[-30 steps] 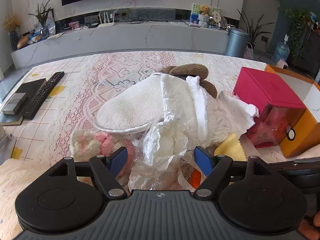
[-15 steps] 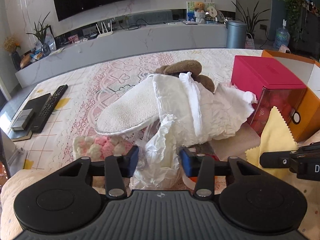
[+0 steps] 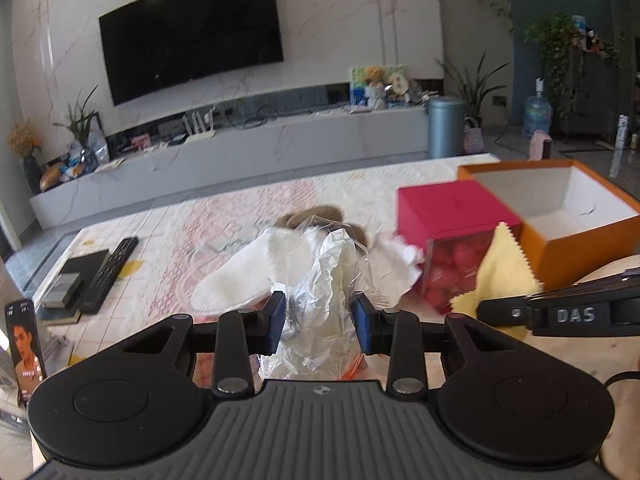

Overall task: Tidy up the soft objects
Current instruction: 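Carry the yellow cloth and plastic bag into the orange shoebox and release both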

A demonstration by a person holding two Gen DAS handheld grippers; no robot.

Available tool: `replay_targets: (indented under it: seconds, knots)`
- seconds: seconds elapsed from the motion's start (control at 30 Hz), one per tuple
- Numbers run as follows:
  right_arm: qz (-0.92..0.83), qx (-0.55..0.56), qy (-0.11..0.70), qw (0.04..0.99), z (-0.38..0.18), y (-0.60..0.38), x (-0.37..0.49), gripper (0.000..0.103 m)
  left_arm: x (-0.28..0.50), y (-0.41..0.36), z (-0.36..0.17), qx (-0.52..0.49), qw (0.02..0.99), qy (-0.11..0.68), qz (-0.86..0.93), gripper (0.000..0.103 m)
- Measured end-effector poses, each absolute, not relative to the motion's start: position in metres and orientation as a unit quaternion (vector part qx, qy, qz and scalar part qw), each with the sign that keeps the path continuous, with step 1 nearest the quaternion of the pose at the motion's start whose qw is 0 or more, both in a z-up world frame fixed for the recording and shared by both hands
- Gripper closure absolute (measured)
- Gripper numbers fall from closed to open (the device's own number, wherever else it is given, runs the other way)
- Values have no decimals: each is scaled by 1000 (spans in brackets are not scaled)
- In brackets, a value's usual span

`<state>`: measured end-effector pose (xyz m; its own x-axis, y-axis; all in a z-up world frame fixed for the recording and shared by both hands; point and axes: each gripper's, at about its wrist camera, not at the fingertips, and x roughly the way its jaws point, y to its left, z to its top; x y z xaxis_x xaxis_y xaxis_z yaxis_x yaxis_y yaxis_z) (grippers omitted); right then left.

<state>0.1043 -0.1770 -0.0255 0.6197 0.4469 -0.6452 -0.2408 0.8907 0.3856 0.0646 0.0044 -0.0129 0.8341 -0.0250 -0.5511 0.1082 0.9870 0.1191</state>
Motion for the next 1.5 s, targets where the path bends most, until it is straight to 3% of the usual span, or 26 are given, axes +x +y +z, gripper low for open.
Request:
replay_targets:
  seconds: [0.43,0.67,0.97,1.5]
  knots:
    - [138,87,329,930,37,-259,107,99,80,-76,39,101,962,195,-164,63]
    - [97,48,343,933,56,-303,141,99,120,-132,40,157,943,160,-246,63]
    - [49,27,410,910,33,-358,203,99,155,-194,0,245,913,126,-300,63]
    - [76,39,581,810,-62,-381,286,99,201,-220,-68,307,857,169,-377,62]
